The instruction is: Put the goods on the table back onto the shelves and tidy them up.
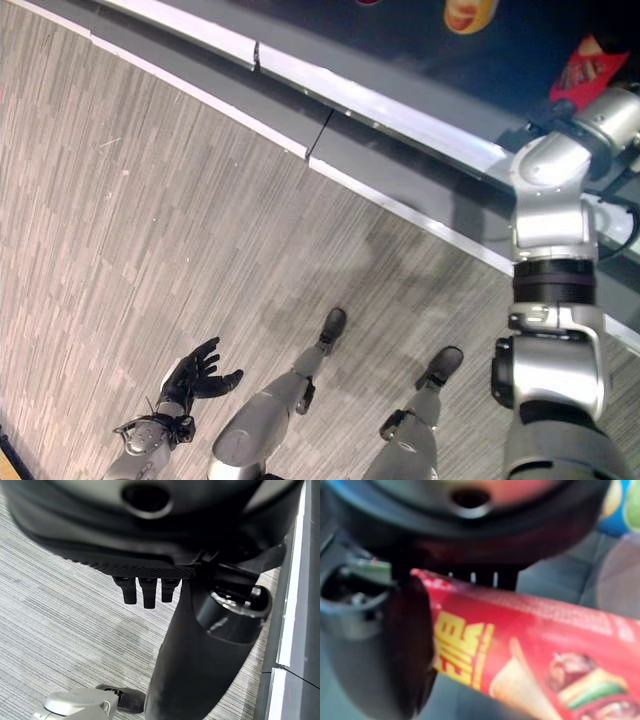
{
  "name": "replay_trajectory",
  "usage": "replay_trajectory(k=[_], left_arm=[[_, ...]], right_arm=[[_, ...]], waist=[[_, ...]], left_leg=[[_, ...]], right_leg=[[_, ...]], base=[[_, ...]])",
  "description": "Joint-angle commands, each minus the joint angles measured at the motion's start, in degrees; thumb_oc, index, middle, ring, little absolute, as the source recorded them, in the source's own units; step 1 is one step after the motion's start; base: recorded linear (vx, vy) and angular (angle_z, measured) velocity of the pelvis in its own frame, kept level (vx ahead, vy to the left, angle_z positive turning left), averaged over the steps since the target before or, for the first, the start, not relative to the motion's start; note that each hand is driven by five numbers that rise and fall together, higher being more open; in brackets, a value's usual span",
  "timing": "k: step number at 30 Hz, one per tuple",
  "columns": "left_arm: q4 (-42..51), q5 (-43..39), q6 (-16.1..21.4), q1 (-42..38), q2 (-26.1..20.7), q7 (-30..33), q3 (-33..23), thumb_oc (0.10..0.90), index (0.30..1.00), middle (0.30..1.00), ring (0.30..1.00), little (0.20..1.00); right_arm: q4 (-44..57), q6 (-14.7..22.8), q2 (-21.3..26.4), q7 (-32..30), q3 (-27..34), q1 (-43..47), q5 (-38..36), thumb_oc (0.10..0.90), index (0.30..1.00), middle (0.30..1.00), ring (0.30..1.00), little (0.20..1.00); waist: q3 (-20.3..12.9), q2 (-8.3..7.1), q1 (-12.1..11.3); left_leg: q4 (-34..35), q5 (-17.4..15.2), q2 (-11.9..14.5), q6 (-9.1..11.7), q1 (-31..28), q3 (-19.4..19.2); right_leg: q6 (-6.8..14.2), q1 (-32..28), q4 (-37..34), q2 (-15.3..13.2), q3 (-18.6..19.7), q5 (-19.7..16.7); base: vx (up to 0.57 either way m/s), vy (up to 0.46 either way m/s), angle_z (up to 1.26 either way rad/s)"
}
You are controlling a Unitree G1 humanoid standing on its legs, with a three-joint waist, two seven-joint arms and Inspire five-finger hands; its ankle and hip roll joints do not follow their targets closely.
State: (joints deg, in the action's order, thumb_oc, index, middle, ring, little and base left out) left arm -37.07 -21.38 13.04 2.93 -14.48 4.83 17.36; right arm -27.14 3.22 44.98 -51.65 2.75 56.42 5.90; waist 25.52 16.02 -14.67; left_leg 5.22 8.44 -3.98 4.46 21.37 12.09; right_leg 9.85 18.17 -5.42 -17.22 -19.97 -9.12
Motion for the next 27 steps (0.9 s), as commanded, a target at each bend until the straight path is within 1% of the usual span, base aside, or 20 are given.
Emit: replay_trajectory(k=[1,7,12,14,18,23,25,26,27], left_arm=[[0.82,-0.95,2.28,1.58,-4.96,2.35,3.62,0.8,0.9,0.9,0.9,0.9],[0.94,-0.97,2.22,1.39,-5.08,2.73,3.44,0.8,0.9,0.9,0.9,0.9],[0.98,-0.84,2.16,1.16,-4.97,2.98,3.62,0.8,0.9,0.9,0.9,0.9],[0.87,-0.8,2.08,0.97,-4.79,3.09,3.65,0.8,0.9,0.9,0.9,0.9],[0.36,-0.73,1.84,0.78,-4.74,3.11,3.65,0.8,0.9,0.9,0.9,0.9],[0.03,-0.71,0.93,0.49,-4.51,2.89,3.31,0.8,0.9,0.9,0.9,0.9],[-0.66,-0.73,0.1,0.37,-4.33,2.47,2.83,0.8,0.9,0.9,0.9,0.9],[-1.19,-0.69,-0.45,0.28,-4.22,2.42,2.32,0.8,0.9,0.9,0.9,0.9],[-1.6,-0.67,-0.74,0.32,-4.09,2.44,2.07,0.8,0.9,0.9,0.9,0.9]], right_arm=[[3.84,3.98,8.92,-2.87,-3.85,8.34,1.53,0.8,0.9,0.9,0.9,0.9],[3.87,3.94,8.15,-3.36,-3.39,8.0,1.26,0.8,0.9,0.9,0.9,0.9],[4.09,3.9,6.58,-4.11,-2.2,6.81,0.66,0.8,0.9,0.9,0.9,0.9],[4.64,4.63,5.5,-4.09,-1.3,6.11,-0.36,0.8,0.9,0.9,0.9,0.9],[5.9,4.84,4.83,-4.05,-0.09,4.78,-0.64,0.8,0.9,0.9,0.9,0.9],[12.0,6.84,1.45,-3.13,3.66,0.7,-1.81,0.8,0.9,0.9,0.9,0.9],[16.21,8.61,-1.89,-1.52,5.46,-2.45,-2.69,0.8,0.9,0.9,0.9,0.9],[18.93,9.5,-4.23,-0.38,6.1,-4.78,-2.81,0.8,0.9,0.9,0.9,0.9],[19.75,10.07,-5.51,0.43,6.1,-5.81,-3.37,0.8,0.9,0.9,0.9,0.9]], waist=[[-1.61,2.03,0.09],[-1.41,1.74,0.4],[-1.23,1.49,0.68],[-1.19,1.42,0.8],[-1.38,1.05,1.04],[-2.13,-0.54,1.65],[-2.73,-2.22,2.24],[-3.38,-3.54,2.77],[-3.68,-4.32,3.0]], left_leg=[[-0.25,-3.11,1.85,1.0,1.58,-1.55],[-0.28,-3.23,1.9,0.94,1.36,-1.62],[-0.32,-3.3,1.81,0.9,1.21,-1.67],[-0.33,-3.33,1.84,0.89,1.07,-1.67],[-0.3,-3.46,1.97,0.95,0.72,-1.6],[-0.31,-3.91,2.67,1.11,-0.85,-1.8],[-0.25,-3.77,3.4,1.19,-1.54,-2.11],[-0.25,-3.88,3.89,1.25,-2.09,-2.45],[-0.29,-4.52,4.28,1.33,-2.87,-2.73]], right_leg=[[3.14,-0.79,6.05,-3.47,2.97,6.64],[3.15,-0.85,6.1,-3.46,2.98,6.57],[3.18,-1.09,6.03,-3.37,2.97,6.53],[3.22,-1.31,5.96,-3.38,2.81,6.51],[3.23,-1.87,5.73,-3.4,2.52,6.5],[3.24,-4.08,4.7,-2.68,2.08,6.2],[3.25,-5.4,3.53,-2.03,1.72,5.25],[3.22,-6.33,2.66,-1.62,1.56,4.91],[3.14,-7.02,2.41,-1.3,1.72,5.17]], base=[[0.0,0.0,0.0],[0.0,0.0,0.0],[0.0,0.0,0.0],[0.0,0.0,0.0],[0.0,0.0,0.0],[0.0,-0.018,0.02],[-0.01,-0.055,0.1],[0.02,-0.047,0.14],[0.03,-0.031,0.1]])
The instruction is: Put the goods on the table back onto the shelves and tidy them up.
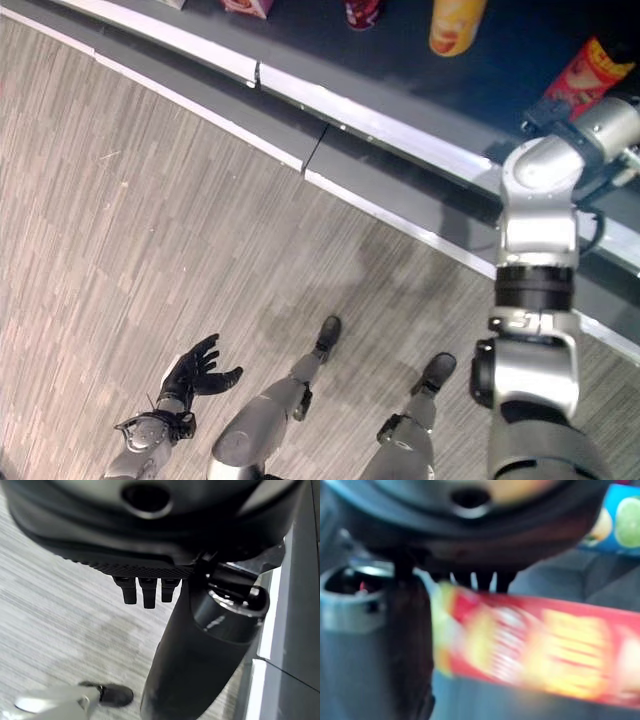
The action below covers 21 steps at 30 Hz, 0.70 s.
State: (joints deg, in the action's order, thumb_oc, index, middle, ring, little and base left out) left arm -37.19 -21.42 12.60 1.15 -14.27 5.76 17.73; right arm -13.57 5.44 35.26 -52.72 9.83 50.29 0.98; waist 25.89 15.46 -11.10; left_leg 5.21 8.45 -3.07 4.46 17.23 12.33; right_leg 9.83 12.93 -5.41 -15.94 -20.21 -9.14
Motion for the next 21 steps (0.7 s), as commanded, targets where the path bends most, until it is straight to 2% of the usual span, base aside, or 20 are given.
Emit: replay_trajectory(k=[1,5,11,12,14,17,21], left_arm=[[-1.75,-0.44,-0.64,2.06,-4.22,1.39,1.34,0.8,0.9,0.9,0.9,0.9],[-2.86,-0.05,-1.4,2.34,-4.0,1.31,-0.09,0.8,0.9,0.9,0.9,0.9],[-6.79,1.66,-2.95,3.48,-3.26,0.65,-3.53,0.8,0.9,0.9,0.9,0.9],[-6.79,1.66,-2.95,3.48,-3.26,0.65,-3.53,0.8,0.9,0.9,0.9,0.9],[-7.94,2.61,-3.16,4.7,-3.14,0.05,-5.51,0.8,0.9,0.9,0.9,0.9],[-8.33,3.4,-3.25,5.71,-3.33,-0.98,-7.44,0.8,0.9,0.9,0.9,0.9],[-10.11,3.9,-3.04,5.87,-3.76,-1.88,-10.37,0.8,0.9,0.9,0.9,0.9]], right_arm=[[7.01,7.89,3.5,2.05,-0.93,-0.78,2.01,0.8,0.9,0.9,0.9,0.9],[10.71,8.88,-0.56,5.15,-0.95,-6.81,1.89,0.8,0.9,0.9,0.9,0.9],[15.62,11.39,-6.86,13.44,-0.45,-20.63,-3.32,0.8,0.9,0.9,0.9,0.9],[15.62,11.39,-6.86,13.44,-0.45,-20.63,-3.32,0.8,0.9,0.9,0.9,0.9],[17.59,12.66,-8.66,19.33,-0.34,-27.43,-7.76,0.8,0.9,0.9,0.9,0.9],[18.53,14.51,-10.25,25.6,-0.29,-33.19,-14.79,0.8,0.9,0.9,0.9,0.9],[18.58,15.14,-11.72,30.92,0.39,-39.37,-19.38,0.8,0.9,0.9,0.9,0.9]], waist=[[-4.36,-4.51,-0.27],[-5.77,-7.81,0.9],[-8.76,-12.44,3.65],[-8.76,-12.44,3.65],[-10.22,-14.24,4.99],[-11.55,-15.83,6.6],[-13.17,-17.68,8.63]], left_leg=[[-0.25,-4.15,3.59,1.26,1.01,-3.17],[-0.25,-4.86,4.92,1.33,-1.47,-4.14],[-0.21,-5.99,6.3,1.3,-5.24,-6.21],[-0.21,-5.99,6.3,1.3,-5.24,-6.21],[-0.21,-6.79,6.52,1.05,-6.98,-7.34],[-0.21,-7.68,6.5,0.71,-8.71,-8.83],[-0.21,-9.3,5.82,-0.32,-11.64,-11.33]], right_leg=[[3.09,-2.02,2.08,-2.42,1.81,4.64],[2.81,-4.35,0.74,-1.32,2.01,4.24],[2.8,-6.78,0.41,-0.53,2.49,3.93],[2.8,-6.78,0.41,-0.53,2.49,3.93],[2.99,-7.73,0.41,-0.48,2.99,3.67],[3.31,-8.06,0.41,-0.66,3.93,3.1],[4.03,-8.43,0.41,-1.14,6.22,1.88]], base=[[0.0,0.0,0.0],[0.02,-0.016,-0.07],[0.04,0.018,-0.13],[0.06,0.05,-0.19],[0.05,0.068,-0.19],[0.03,0.095,-0.25],[0.03,0.163,-0.33]])
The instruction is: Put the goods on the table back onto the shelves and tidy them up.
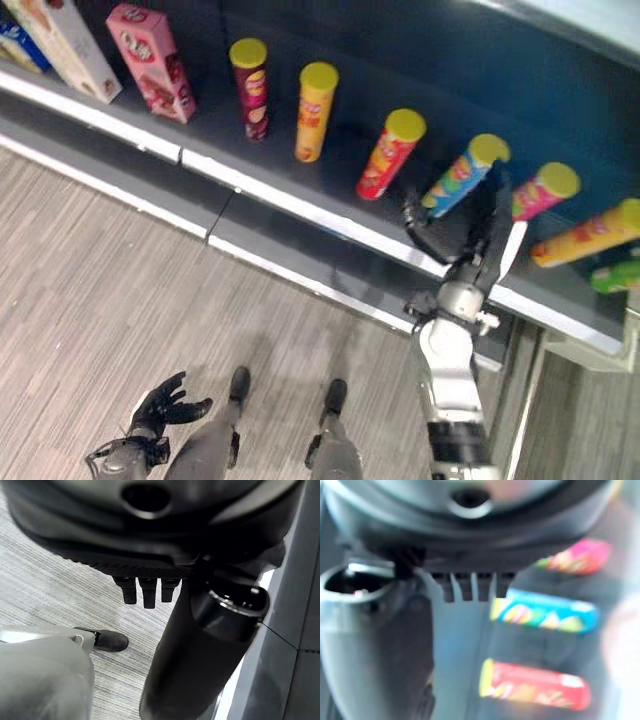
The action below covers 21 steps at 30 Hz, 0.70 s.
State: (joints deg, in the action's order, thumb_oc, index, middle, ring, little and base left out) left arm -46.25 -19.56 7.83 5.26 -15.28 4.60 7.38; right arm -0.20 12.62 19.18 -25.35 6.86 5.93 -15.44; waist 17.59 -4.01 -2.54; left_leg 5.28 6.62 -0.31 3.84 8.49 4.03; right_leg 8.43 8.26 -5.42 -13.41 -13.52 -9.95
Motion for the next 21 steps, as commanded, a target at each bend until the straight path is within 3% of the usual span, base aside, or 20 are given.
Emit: replay_trajectory(k=[1,4,7,10,13,15,17,19,20,21], left_arm=[[-1.78,2.91,1.72,1.54,-3.14,-1.19,-0.62,0.8,0.9,0.9,0.9,0.9],[-1.66,3.97,2.09,0.94,-4.13,-1.57,-1.32,0.8,0.9,0.9,0.9,0.9],[-1.24,4.41,2.06,0.52,-4.77,-1.54,-1.68,0.8,0.9,0.9,0.9,0.9],[0.15,3.77,2.09,1.33,-4.75,-1.54,-2.11,0.8,0.9,0.9,0.9,0.9],[0.39,3.64,1.88,1.97,-5.11,-1.8,-2.85,0.8,0.9,0.9,0.9,0.9],[0.34,3.49,1.76,1.93,-5.41,-1.96,-3.5,0.8,0.9,0.9,0.9,0.9],[-0.03,3.06,1.65,2.13,-5.49,-2.28,-4.2,0.8,0.9,0.9,0.9,0.9],[0.8,1.57,1.74,2.14,-4.9,-2.87,-3.14,0.8,0.9,0.9,0.9,0.9],[1.13,1.46,1.74,1.98,-4.6,-3.03,-2.59,0.8,0.9,0.9,0.9,0.9],[0.66,1.15,1.64,1.67,-3.94,-3.15,-2.47,0.8,0.9,0.9,0.9,0.9]], right_arm=[[5.37,8.12,3.19,5.2,4.22,2.85,-4.33,0.8,0.9,0.9,0.9,0.9],[6.55,8.08,2.21,6.01,4.2,2.1,-3.77,0.8,0.9,0.9,0.9,0.9],[7.37,8.1,2.49,5.1,5.23,2.37,-2.87,0.8,0.9,0.9,0.9,0.9],[8.52,6.29,5.63,2.53,6.66,3.31,2.26,0.8,0.9,0.9,0.9,0.9],[8.91,4.63,10.58,0.54,7.45,4.96,6.76,0.8,0.9,0.9,0.9,0.9],[8.82,3.78,13.19,0.73,8.22,4.59,7.22,0.8,0.9,0.9,0.9,0.9],[8.13,3.56,16.14,1.17,8.75,5.11,6.94,0.8,0.9,0.9,0.9,0.9],[7.76,4.49,22.14,2.14,8.99,5.65,5.21,0.8,0.9,0.9,0.9,0.9],[7.69,4.68,23.32,2.11,8.94,6.08,4.87,0.8,0.9,0.9,0.9,0.9],[7.43,5.16,24.83,2.24,8.5,7.1,4.11,0.8,0.9,0.9,0.9,0.9]], waist=[[-5.32,1.0,2.08],[-4.1,0.26,3.6],[-3.47,0.96,3.57],[-4.27,1.22,2.71],[-6.4,-0.44,0.68],[-7.72,-1.59,0.42],[-8.73,-1.97,0.6],[-9.5,-0.72,2.96],[-9.55,-0.11,3.43],[-9.63,0.9,4.12]], left_leg=[[-0.28,-8.78,2.35,-0.84,-5.06,-4.85],[-0.28,-9.64,2.34,-1.92,-7.8,-9.19],[-0.28,-9.81,4.64,-1.72,-9.44,-12.71],[-0.45,-9.14,7.02,-1.05,-10.36,-16.94],[-1.42,-8.21,10.64,1.53,-10.71,-23.43],[-1.47,-8.38,12.28,2.83,-11.78,-25.08],[-2.46,-7.2,15.55,5.1,-12.35,-26.86],[-4.07,-4.19,21.57,7.75,-14.03,-28.29],[-5.28,-2.98,23.04,8.22,-14.01,-28.36],[-8.49,0.94,25.73,9.4,-13.77,-28.31]], right_leg=[[5.86,-3.59,0.45,-3.89,1.89,1.32],[6.53,-1.35,2.06,-3.53,4.18,-2.0],[6.21,-1.35,4.61,-5.06,1.05,-1.34],[5.93,-3.68,6.98,-9.73,-5.64,-2.73],[6.57,-6.22,4.88,-11.58,-13.32,-5.89],[6.57,-7.25,2.68,-10.12,-14.49,-3.35],[6.57,-7.75,1.0,-6.97,-13.39,-0.74],[4.25,-8.33,0.99,-1.0,-11.38,4.37],[3.17,-8.72,0.91,0.6,-11.25,5.8],[1.46,-9.65,0.69,3.73,-10.82,7.77]], base=[[0.0,0.267,-0.76],[-0.11,0.152,-0.97],[-0.1,-0.038,-1.18],[-0.1,-0.123,-0.87],[-0.01,-0.356,-1.26],[0.08,-0.305,-0.92],[0.13,-0.458,-0.92],[0.15,-0.584,-0.94],[0.11,-0.516,-0.85],[0.05,-0.431,-0.65]])
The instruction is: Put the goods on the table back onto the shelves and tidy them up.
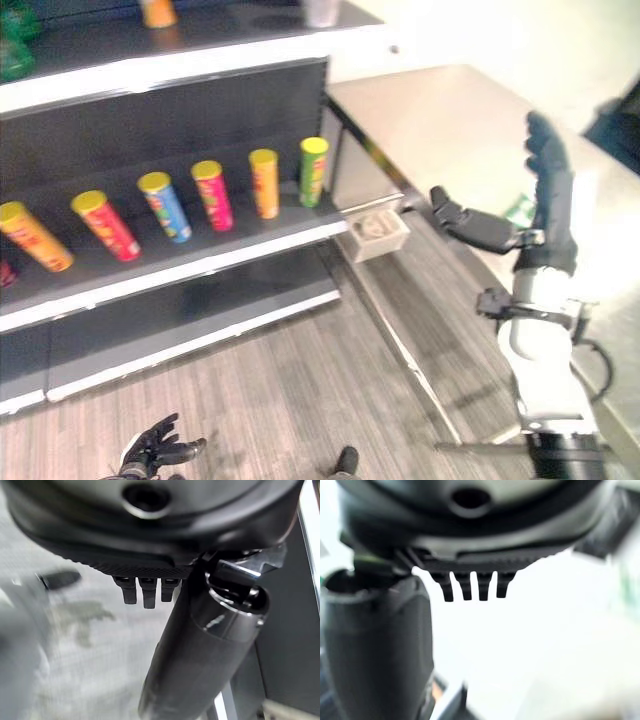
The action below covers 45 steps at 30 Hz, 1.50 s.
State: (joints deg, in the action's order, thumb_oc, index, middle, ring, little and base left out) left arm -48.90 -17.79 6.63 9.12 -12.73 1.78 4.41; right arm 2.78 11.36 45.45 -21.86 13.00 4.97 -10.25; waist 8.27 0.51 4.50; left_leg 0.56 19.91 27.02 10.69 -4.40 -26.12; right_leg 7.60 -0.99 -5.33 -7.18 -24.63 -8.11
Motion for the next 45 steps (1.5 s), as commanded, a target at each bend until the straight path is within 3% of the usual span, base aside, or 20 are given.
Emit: replay_trajectory(k=[1,2,3,5,6,7,8,11,14,15,20,23,25,27,29,31,38,45], left_arm=[[4.61,-1.58,3.11,-1.82,-6.25,-0.14,0.61,0.8,0.9,0.9,0.9,0.9],[5.47,-1.88,3.2,-1.46,-6.03,-0.1,0.76,0.8,0.9,0.9,0.9,0.9],[5.8,-2.43,3.27,-1.11,-5.45,-0.06,1.0,0.8,0.9,0.9,0.9,0.9],[5.39,-1.73,3.26,-0.88,-5.36,-0.71,1.98,0.8,0.9,0.9,0.9,0.9],[5.37,-1.72,3.27,-0.95,-5.36,-0.71,2.0,0.8,0.9,0.9,0.9,0.9],[3.69,-0.57,3.1,-1.32,-5.17,-1.02,2.84,0.8,0.9,0.9,0.9,0.9],[3.64,-0.56,3.13,-1.41,-5.14,-1.02,2.86,0.8,0.9,0.9,0.9,0.9],[2.44,-0.46,3.36,-2.35,-5.07,-0.49,3.0,0.8,0.9,0.9,0.9,0.9],[1.45,-0.58,3.48,-1.99,-4.47,-0.11,2.39,0.8,0.9,0.9,0.9,0.9],[0.14,0.09,3.58,-2.06,-4.12,-0.12,2.62,0.8,0.9,0.9,0.9,0.9],[-1.08,0.36,3.44,-2.19,-3.93,-0.29,2.59,0.8,0.9,0.9,0.9,0.9],[-1.4,0.26,3.13,-3.02,-4.46,0.3,1.31,0.8,0.9,0.9,0.9,0.9],[-1.27,0.34,3.06,-3.26,-5.05,0.52,0.96,0.8,0.9,0.9,0.9,0.9],[-0.59,0.18,3.18,-2.75,-5.43,0.5,0.22,0.8,0.9,0.9,0.9,0.9],[-1.98,0.21,3.08,-3.22,-5.55,1.81,0.38,0.8,0.9,0.9,0.9,0.9],[-1.43,0.34,3.41,-2.77,-5.57,0.29,-0.9,0.8,0.9,0.9,0.9,0.9],[-2.99,0.5,3.04,-1.27,-4.35,-1.06,-1.84,0.8,0.9,0.9,0.9,0.9],[-3.05,1.09,2.9,-0.76,-3.46,-1.53,-0.46,0.8,0.9,0.9,0.9,0.9]], right_arm=[[3.6,6.74,-0.97,-1.18,0.2,10.69,-1.63,0.8,0.9,0.9,0.9,0.9],[3.13,6.6,-0.66,-0.84,-1.36,12.09,-1.74,0.8,0.9,0.9,0.9,0.9],[3.34,6.48,-0.23,-0.11,-2.28,13.28,-2.18,0.8,0.9,0.9,0.9,0.9],[2.3,6.85,0.65,0.21,-1.59,14.27,-2.87,0.8,0.9,0.9,0.9,0.9],[2.26,6.88,0.68,0.22,-1.55,14.3,-2.89,0.8,0.9,0.9,0.9,0.9],[0.25,6.76,1.39,0.07,-1.96,15.03,-3.03,0.8,0.9,0.9,0.9,0.9],[0.17,6.8,1.44,0.08,-1.94,15.1,-3.05,0.8,0.9,0.9,0.9,0.9],[-2.24,6.72,1.29,-1.57,-1.9,16.42,-2.97,0.8,0.9,0.9,0.9,0.9],[-2.36,6.6,0.65,-1.4,-2.72,17.36,-2.42,0.8,0.9,0.9,0.9,0.9],[-2.17,6.12,0.28,-0.8,-2.69,17.04,-1.83,0.8,0.9,0.9,0.9,0.9],[-1.93,4.87,-0.11,0.51,-3.04,15.35,0.03,0.8,0.9,0.9,0.9,0.9],[-0.82,3.99,-2.49,0.34,-1.57,14.23,2.4,0.8,0.9,0.9,0.9,0.9],[-0.95,3.72,-3.35,0.84,-1.52,13.38,2.43,0.8,0.9,0.9,0.9,0.9],[-1.62,3.22,-3.38,1.94,-1.25,11.88,1.68,0.8,0.9,0.9,0.9,0.9],[-7.12,3.89,-1.48,-0.67,-2.42,12.06,2.5,0.8,0.9,0.9,0.9,0.9],[-3.47,2.84,-2.59,5.79,-2.1,9.21,-2.1,0.8,0.9,0.9,0.9,0.9],[-4.24,2.16,-2.55,10.7,-2.35,3.25,-3.19,0.8,0.9,0.9,0.9,0.9],[-4.97,2.15,-7.69,9.14,-4.22,3.93,-0.98,0.8,0.9,0.9,0.9,0.9]], waist=[[0.2,-3.54,-3.25],[0.49,-3.93,-3.99],[1.25,-5.17,-5.57],[1.33,-5.58,-6.49],[1.22,-5.74,-6.44],[1.77,-5.18,-8.07],[1.72,-5.25,-8.04],[2.91,-3.74,-10.51],[2.65,-2.8,-11.24],[1.85,-2.62,-10.47],[-0.13,-3.17,-9.23],[1.06,-3.29,-8.92],[2.21,-3.42,-8.57],[2.14,-3.29,-8.87],[2.28,-3.67,-8.76],[0.63,-5.51,-8.51],[-0.6,-5.83,-8.57],[-0.64,-5.06,-9.01]], left_leg=[[-8.54,-10.63,-1.92,1.18,0.51,3.87],[-10.81,-11.93,-3.93,-0.36,1.89,8.17],[-12.33,-17.41,-10.09,-3.08,5.06,16.02],[-9.87,-21.86,-14.29,-4.27,6.93,19.29],[-9.6,-21.45,-14.56,-4.4,7.12,19.29],[-5.69,-19.25,-20.1,-4.78,11.41,22.62],[-5.5,-18.89,-20.25,-4.88,11.56,22.62],[-1.19,-14.25,-25.37,-4.11,17.71,24.59],[1.77,-13.52,-25.71,-4.98,15.09,26.03],[3.35,-13.13,-25.96,-5.14,12.78,27.01],[4.23,-15.03,-26.12,-6.41,8.91,24.47],[4.2,-17.83,-26.02,-9.81,5.51,21.35],[4.27,-18.44,-25.8,-10.48,4.26,20.65],[4.43,-19.77,-24.73,-9.82,3.23,20.45],[4.44,-20.49,-24.84,-9.41,3.39,21.07],[4.39,-21.02,-25.9,-9.33,2.86,21.08],[4.44,-20.91,-24.3,-7.83,2.38,21.35],[4.44,-21.04,-23.34,-6.96,2.27,21.83]], right_leg=[[0.27,-0.14,0.5,-0.96,0.9,6.27],[-0.28,-0.01,0.47,-0.51,2.04,6.73],[-1.19,-0.77,0.39,0.25,5.18,7.4],[-0.95,-1.49,0.33,0.72,7.31,8.09],[-0.92,-1.21,0.33,0.48,7.27,7.91],[-0.97,-2.16,0.33,1.92,9.06,8.35],[-0.95,-1.95,0.33,1.78,9.03,8.2],[-1.3,-3.54,0.33,4.28,11.28,9.45],[-1.13,-4.42,0.33,5.21,13.13,10.29],[-1.01,-5.02,0.33,4.99,14.12,10.47],[0.06,-5.88,0.52,3.01,16.33,10.77],[2.76,0.16,16.57,0.56,16.44,12.48],[4.47,3.61,22.46,-1.47,15.32,10.49],[3.76,3.92,17.2,-5.79,12.13,8.54],[3.56,4.33,11.29,-6.28,12.57,6.62],[4.8,1.36,4.63,-6.76,12.73,4.32],[4.39,-1.62,1.24,-5.65,10.2,3.45],[3.81,-2.69,0.33,-4.76,9.25,4.48]], base=[[0.05,-0.421,-0.57],[0.06,-0.357,-0.82],[0.12,-0.257,-1.24],[0.15,-0.147,-1.32],[0.2,-0.021,-0.68],[0.1,0.014,-0.48],[0.16,0.007,-0.23],[0.14,0.022,-0.76],[0.19,0.102,-1.1],[0.18,0.157,-0.54],[0.19,0.172,-0.18],[0.14,0.208,-0.56],[0.03,0.049,-0.42],[0.11,-0.075,-0.21],[0.13,-0.079,0.0],[0.15,-0.081,0.15],[0.09,-0.088,0.2],[0.04,-0.043,0.05]])
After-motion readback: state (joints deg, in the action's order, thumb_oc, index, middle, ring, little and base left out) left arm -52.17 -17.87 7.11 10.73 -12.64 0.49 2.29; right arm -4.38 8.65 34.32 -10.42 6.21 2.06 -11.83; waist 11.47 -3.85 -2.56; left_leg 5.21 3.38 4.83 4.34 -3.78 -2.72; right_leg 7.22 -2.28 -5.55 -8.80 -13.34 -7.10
